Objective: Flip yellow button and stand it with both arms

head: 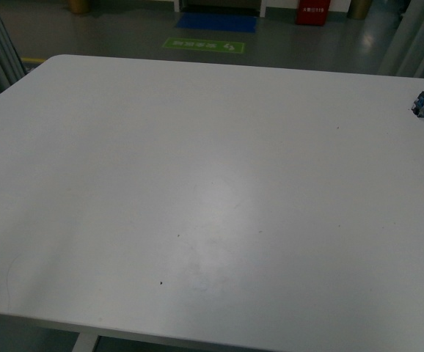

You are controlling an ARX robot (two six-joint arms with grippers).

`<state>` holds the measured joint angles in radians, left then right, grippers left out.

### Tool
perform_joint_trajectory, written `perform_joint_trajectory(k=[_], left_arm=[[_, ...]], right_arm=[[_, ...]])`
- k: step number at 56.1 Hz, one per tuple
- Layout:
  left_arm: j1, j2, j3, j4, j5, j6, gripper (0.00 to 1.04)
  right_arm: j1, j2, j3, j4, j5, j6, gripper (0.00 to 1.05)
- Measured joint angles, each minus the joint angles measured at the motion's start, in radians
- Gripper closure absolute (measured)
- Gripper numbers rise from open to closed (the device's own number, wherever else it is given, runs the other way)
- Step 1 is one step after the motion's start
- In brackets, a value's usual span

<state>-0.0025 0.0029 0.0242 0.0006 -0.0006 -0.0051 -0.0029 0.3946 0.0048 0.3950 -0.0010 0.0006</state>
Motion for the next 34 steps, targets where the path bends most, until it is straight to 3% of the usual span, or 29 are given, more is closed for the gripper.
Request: perform_joint_trajectory(k=[34], left_arm=[[0.000,0.000,0.000,0.000,0.000,0.000,0.07]], right_arm=[[0.000,-0.209,0.000,-0.206,0.000,0.000,1.01]])
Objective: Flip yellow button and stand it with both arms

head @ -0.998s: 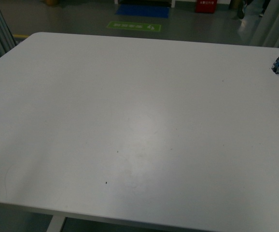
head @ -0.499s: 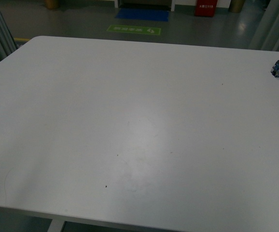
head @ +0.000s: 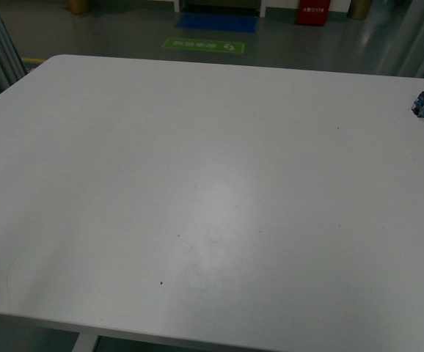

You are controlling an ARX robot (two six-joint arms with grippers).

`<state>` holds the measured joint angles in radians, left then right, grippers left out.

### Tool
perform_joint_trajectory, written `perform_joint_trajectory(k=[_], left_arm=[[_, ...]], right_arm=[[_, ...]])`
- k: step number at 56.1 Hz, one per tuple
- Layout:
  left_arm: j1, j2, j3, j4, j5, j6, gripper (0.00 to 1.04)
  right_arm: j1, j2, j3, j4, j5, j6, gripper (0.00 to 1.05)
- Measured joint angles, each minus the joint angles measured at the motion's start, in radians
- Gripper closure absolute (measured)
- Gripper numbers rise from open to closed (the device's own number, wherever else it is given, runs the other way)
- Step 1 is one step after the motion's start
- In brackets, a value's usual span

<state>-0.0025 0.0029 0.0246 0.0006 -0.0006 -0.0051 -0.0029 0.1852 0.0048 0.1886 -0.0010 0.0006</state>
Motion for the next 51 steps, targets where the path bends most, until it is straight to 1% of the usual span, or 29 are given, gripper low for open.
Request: perform_joint_trajectory(k=[3,8,10,23,25,36,37,46,47,51], left_arm=[[0.000,0.000,0.000,0.000,0.000,0.000,0.07],[0.000,0.000,0.000,0.000,0.000,0.000,0.07],[0.000,0.000,0.000,0.000,0.000,0.000,0.07],[0.000,0.001,0.000,0.000,0.000,0.000,0.07],[0.000,0.000,0.000,0.000,0.000,0.000,0.07],[0.000,0.000,0.000,0.000,0.000,0.000,0.07],[0.000,0.000,0.000,0.000,0.000,0.000,0.07],[0.000,0.000,0.000,0.000,0.000,0.000,0.07],[0.000,0.000,0.000,0.000,0.000,0.000,0.07],[0.000,0.000,0.000,0.000,0.000,0.000,0.07]], right_arm=[[0.000,-0.012,0.000,-0.013,0.000,0.000,1.01],[0.000,-0.127,0.001,-0.165,-0.001,0.000,1.01],[0.000,-0.161,0.001,-0.182,0.000,0.000,1.01],[0.000,-0.180,0.001,-0.188,0.000,0.000,1.01],[0.000,-0.180,0.001,-0.188,0.000,-0.001,1.00],[0.000,-0.181,0.001,-0.188,0.000,-0.001,0.67],[0.000,-0.181,0.001,-0.188,0.000,0.000,0.66],[0.000,-0.181,0.001,-0.188,0.000,0.000,0.32],[0.000,-0.181,0.001,-0.188,0.000,-0.001,0.30],[0.000,-0.181,0.001,-0.188,0.000,0.000,0.18]])
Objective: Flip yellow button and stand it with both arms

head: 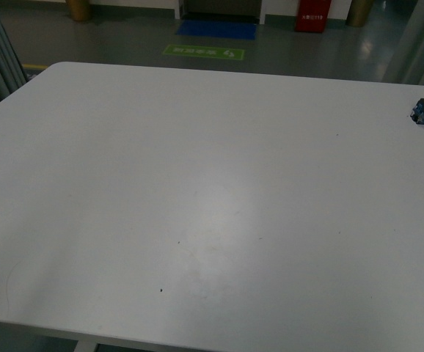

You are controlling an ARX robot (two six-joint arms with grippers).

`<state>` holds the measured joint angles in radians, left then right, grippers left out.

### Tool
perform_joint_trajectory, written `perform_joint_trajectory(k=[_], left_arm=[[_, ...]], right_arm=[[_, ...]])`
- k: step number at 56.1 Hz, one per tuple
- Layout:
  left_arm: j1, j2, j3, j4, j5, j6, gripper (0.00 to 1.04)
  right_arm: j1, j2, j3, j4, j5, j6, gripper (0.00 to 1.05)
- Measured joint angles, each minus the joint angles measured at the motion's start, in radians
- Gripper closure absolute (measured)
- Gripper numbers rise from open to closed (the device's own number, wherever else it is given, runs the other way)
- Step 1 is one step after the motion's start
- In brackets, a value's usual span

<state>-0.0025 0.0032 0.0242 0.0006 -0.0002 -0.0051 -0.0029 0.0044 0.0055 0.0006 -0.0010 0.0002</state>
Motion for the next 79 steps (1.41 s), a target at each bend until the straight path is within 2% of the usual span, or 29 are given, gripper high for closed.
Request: perform_joint_trajectory(k=[5,9,79], left_arm=[[0.000,0.000,0.000,0.000,0.000,0.000,0.07],[0.000,0.000,0.000,0.000,0.000,0.000,0.07],[0.000,0.000,0.000,0.000,0.000,0.000,0.07]], right_arm=[[0.000,0.000,0.000,0.000,0.000,0.000,0.05],[0.000,0.000,0.000,0.000,0.000,0.000,0.08],[0.000,0.000,0.000,0.000,0.000,0.000,0.07]])
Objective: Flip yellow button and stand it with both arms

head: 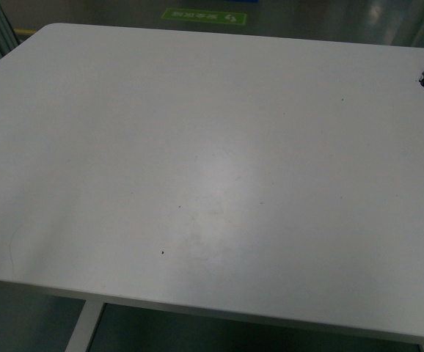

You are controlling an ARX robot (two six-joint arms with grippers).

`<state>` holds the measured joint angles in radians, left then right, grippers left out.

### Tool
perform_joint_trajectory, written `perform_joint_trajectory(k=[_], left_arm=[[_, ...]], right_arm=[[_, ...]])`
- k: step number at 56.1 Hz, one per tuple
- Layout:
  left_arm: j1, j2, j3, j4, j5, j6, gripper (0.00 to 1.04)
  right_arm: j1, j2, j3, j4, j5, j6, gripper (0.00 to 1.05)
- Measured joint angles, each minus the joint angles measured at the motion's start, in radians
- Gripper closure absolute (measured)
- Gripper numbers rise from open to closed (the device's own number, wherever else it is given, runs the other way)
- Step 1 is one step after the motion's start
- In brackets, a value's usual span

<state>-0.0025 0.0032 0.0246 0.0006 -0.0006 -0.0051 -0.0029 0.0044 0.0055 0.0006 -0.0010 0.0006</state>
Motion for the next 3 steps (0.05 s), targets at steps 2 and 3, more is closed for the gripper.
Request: perform_joint_trajectory(k=[2,3], left_arm=[[0.000,0.000,0.000,0.000,0.000,0.000,0.07],[0.000,0.000,0.000,0.000,0.000,0.000,0.07]], right_arm=[[0.000,0.000,0.000,0.000,0.000,0.000,0.07],[0.000,0.000,0.000,0.000,0.000,0.000,0.07]])
